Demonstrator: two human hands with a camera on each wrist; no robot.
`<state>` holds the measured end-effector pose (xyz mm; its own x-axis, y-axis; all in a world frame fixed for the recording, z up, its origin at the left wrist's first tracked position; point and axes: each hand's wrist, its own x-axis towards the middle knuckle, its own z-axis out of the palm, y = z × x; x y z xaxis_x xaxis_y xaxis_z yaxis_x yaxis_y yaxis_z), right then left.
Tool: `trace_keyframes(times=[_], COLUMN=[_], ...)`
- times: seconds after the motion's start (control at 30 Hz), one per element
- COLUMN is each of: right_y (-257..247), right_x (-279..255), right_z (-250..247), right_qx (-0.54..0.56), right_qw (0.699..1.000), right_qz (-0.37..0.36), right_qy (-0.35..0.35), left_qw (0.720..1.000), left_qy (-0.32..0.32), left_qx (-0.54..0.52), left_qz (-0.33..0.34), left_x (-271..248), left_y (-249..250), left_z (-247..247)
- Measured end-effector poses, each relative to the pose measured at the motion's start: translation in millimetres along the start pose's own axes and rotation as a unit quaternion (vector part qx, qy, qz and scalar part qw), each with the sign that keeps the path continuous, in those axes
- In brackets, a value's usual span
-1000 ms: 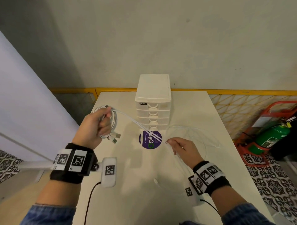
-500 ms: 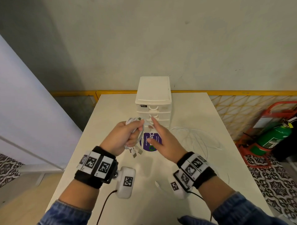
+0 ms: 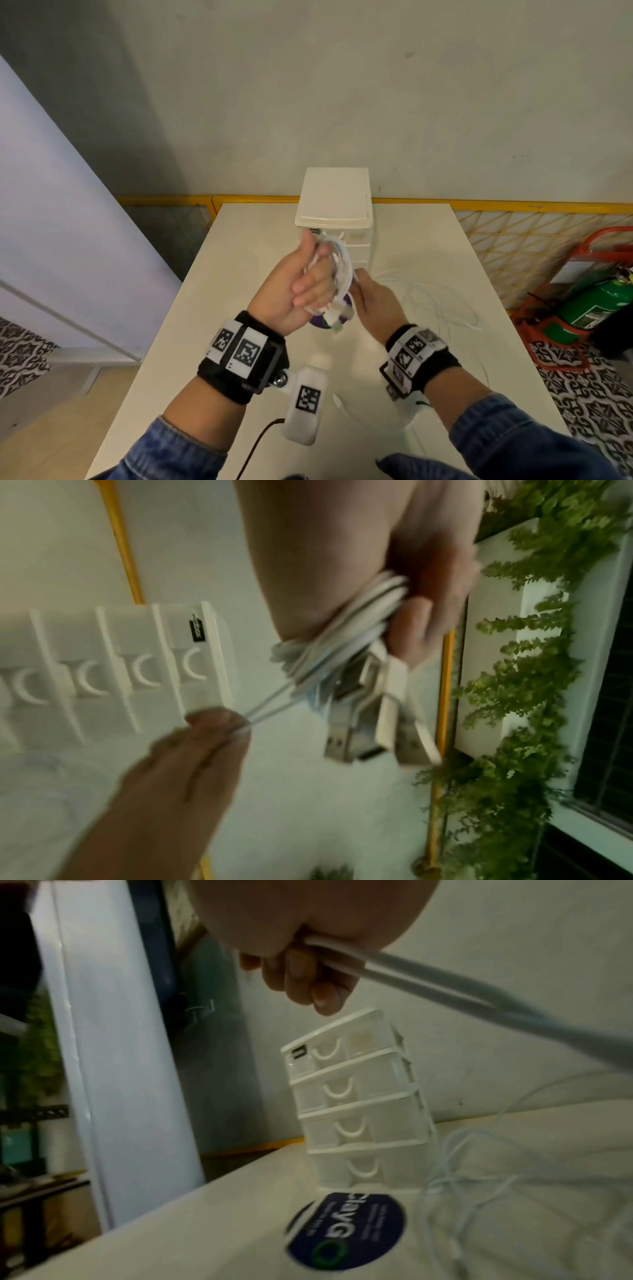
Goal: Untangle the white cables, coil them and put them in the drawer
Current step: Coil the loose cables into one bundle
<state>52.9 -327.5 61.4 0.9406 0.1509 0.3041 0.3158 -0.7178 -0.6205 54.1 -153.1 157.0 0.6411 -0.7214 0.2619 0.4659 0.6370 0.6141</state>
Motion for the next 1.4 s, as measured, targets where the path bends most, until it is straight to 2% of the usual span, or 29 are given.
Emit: trace_keyframes(times=[0.07, 0.13, 0.23, 0.33, 0.4, 0.43, 0.5, 0.53, 0.57, 0.63, 0.7, 0.77, 0.9, 0.93, 1.0, 1.13, 1.23, 1.3, 1.4], right_y=[-8, -11, -5, 1, -3, -5, -13, -15, -18, -24, -28, -25, -11, -9, -6, -4, -1, 5, 10], right_x=[-8, -12, -19, -28, -29, -28, -23, -20, -17, -9, -3, 6, 17, 18, 20, 17, 8, -1, -21], right_z=[12, 20, 22, 22, 16, 12, -1, -9, -16, -28, -36, -43, -52, -52, -51, -41, -19, -6, 8], right_qx=[0.048, 0.069, 0.076, 0.118, 0.137, 0.133, 0.125, 0.125, 0.126, 0.119, 0.118, 0.136, 0.107, 0.116, 0.154, 0.273, 0.261, 0.192, 0.166], right_qw=[0.998, 0.996, 0.993, 0.988, 0.986, 0.988, 0.99, 0.991, 0.991, 0.99, 0.988, 0.984, 0.986, 0.985, 0.981, 0.96, 0.964, 0.981, 0.984], right_qz=[0.024, 0.042, 0.046, 0.058, 0.045, 0.025, -0.015, -0.029, -0.044, -0.077, -0.094, -0.084, -0.079, -0.083, -0.085, 0.014, 0.043, 0.037, 0.052], right_qy=[-0.013, -0.03, -0.074, -0.084, -0.079, -0.076, -0.059, -0.042, -0.022, 0.014, 0.042, 0.072, 0.102, 0.098, 0.085, 0.065, 0.025, -0.018, -0.051], left_qw=[0.995, 0.984, 0.95, 0.902, 0.864, 0.832, 0.749, 0.717, 0.703, 0.713, 0.738, 0.793, 0.919, 0.937, 0.954, 0.984, 0.998, 0.995, 0.972], left_qy=[0.0, 0.051, 0.191, 0.305, 0.357, 0.37, 0.359, 0.345, 0.33, 0.295, 0.251, 0.205, 0.131, 0.116, 0.1, 0.065, 0.051, 0.066, 0.141], left_qx=[-0.083, -0.102, 0.001, 0.095, 0.229, 0.33, 0.529, 0.594, 0.627, 0.636, 0.62, 0.556, 0.333, 0.28, 0.226, 0.126, 0.032, -0.004, -0.02], left_qz=[0.061, 0.134, 0.246, 0.289, 0.272, 0.25, 0.171, 0.12, 0.069, -0.019, -0.089, -0.137, -0.168, -0.173, -0.171, -0.106, -0.001, 0.076, 0.185], left_x=[10, 19, 29, 33, 31, 29, 23, 20, 17, 14, 12, 10, 10, 11, 12, 16, 22, 26, 30], left_y=[9, 22, 39, 46, 43, 37, 23, 16, 8, -4, -14, -23, -32, -32, -29, -22, -17, -8, 13], left_z=[1, -1, -5, -17, -30, -37, -49, -54, -57, -58, -53, -45, -32, -29, -22, -10, -5, 0, 7])
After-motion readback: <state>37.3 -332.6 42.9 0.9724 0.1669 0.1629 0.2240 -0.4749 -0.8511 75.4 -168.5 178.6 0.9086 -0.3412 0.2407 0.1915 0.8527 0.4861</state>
